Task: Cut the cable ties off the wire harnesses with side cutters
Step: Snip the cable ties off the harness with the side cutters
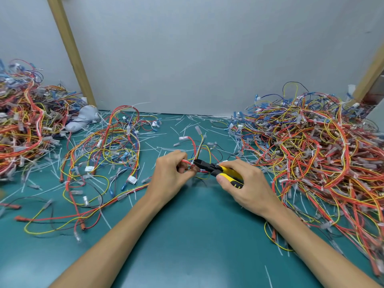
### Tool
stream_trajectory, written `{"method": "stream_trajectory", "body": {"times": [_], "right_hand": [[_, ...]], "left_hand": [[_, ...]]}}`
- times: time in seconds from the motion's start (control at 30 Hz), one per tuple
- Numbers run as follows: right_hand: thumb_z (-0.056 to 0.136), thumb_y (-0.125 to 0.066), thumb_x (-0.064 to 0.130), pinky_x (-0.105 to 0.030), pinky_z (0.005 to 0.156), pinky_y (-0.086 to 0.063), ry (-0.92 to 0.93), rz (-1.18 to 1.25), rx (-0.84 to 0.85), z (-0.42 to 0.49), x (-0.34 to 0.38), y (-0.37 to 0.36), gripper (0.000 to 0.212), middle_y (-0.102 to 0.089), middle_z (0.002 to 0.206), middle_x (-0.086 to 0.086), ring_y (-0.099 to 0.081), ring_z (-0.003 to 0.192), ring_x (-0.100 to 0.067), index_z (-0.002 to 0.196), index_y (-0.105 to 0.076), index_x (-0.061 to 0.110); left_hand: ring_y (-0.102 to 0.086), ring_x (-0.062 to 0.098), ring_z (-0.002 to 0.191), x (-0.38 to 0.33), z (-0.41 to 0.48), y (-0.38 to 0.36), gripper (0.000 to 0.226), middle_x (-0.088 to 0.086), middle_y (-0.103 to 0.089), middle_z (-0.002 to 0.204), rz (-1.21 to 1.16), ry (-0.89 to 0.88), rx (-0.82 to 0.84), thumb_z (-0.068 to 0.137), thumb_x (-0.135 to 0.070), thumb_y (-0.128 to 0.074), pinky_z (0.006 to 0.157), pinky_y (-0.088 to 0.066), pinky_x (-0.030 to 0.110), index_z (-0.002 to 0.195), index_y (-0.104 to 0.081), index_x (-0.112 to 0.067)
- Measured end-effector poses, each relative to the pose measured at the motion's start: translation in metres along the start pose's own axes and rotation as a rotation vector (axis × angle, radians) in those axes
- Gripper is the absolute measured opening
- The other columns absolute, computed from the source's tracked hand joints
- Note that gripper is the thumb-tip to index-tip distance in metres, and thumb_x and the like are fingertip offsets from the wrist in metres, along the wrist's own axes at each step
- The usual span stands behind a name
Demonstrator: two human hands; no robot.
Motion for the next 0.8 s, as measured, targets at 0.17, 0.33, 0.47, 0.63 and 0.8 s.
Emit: {"method": "stream_trajectory", "body": {"times": [0.17,0.33,0.47,0.63,0.8], "right_hand": [[0.087,-0.055,0.052,-0.021,0.082,-0.045,0.009,0.008,0.03,-0.001,0.005,-0.001,0.035,-0.062,0.096,0.015,-0.057,0.09,-0.004,0.108,-0.065,0.026],[0.086,-0.055,0.051,-0.023,0.084,-0.045,0.03,-0.002,0.039,-0.001,0.01,-0.001,0.037,-0.061,0.1,0.017,-0.055,0.093,-0.003,0.109,-0.064,0.024],[0.086,-0.055,0.055,-0.025,0.08,-0.046,0.046,-0.033,0.044,-0.002,0.012,0.0,0.037,-0.06,0.098,0.016,-0.056,0.089,-0.005,0.108,-0.061,0.026],[0.086,-0.048,0.064,-0.029,0.07,-0.046,0.041,-0.071,0.073,-0.002,0.013,-0.005,0.039,-0.059,0.086,0.013,-0.054,0.076,-0.009,0.105,-0.056,0.031],[0.087,-0.047,0.063,-0.033,0.063,-0.044,-0.017,0.033,0.038,0.0,0.01,-0.009,0.04,-0.057,0.068,0.006,-0.049,0.064,-0.012,0.097,-0.062,0.027]], "left_hand": [[-0.032,0.01,0.055,-0.003,-0.001,-0.003,0.044,-0.009,-0.033,0.056,-0.003,-0.016,0.037,0.07,-0.005,-0.077,0.054,-0.027,0.02,0.057,-0.036,-0.014],[-0.029,0.008,0.054,-0.007,-0.002,-0.007,0.053,-0.009,-0.031,0.057,0.021,-0.026,0.069,0.072,-0.005,-0.073,0.053,-0.024,0.023,0.059,-0.025,-0.025],[-0.026,0.011,0.052,-0.008,-0.003,-0.01,0.05,-0.009,-0.027,0.054,0.027,-0.017,0.089,0.073,-0.008,-0.069,0.051,-0.021,0.025,0.06,-0.024,-0.024],[-0.023,0.013,0.053,-0.006,-0.003,-0.012,0.045,-0.008,-0.026,0.05,0.003,-0.011,0.107,0.074,-0.006,-0.07,0.05,-0.021,0.024,0.06,-0.029,-0.019],[-0.035,0.012,0.054,-0.007,-0.003,-0.01,0.031,-0.007,-0.045,0.054,-0.058,0.042,0.095,0.078,-0.017,-0.074,0.052,-0.031,0.021,0.069,-0.045,-0.012]]}}
Point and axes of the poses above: each hand's wrist, its own z-axis towards the middle knuckle, its own y-axis out of the back of the hand, x = y × z, the point moved 9 cm from there along z, towards the middle knuckle
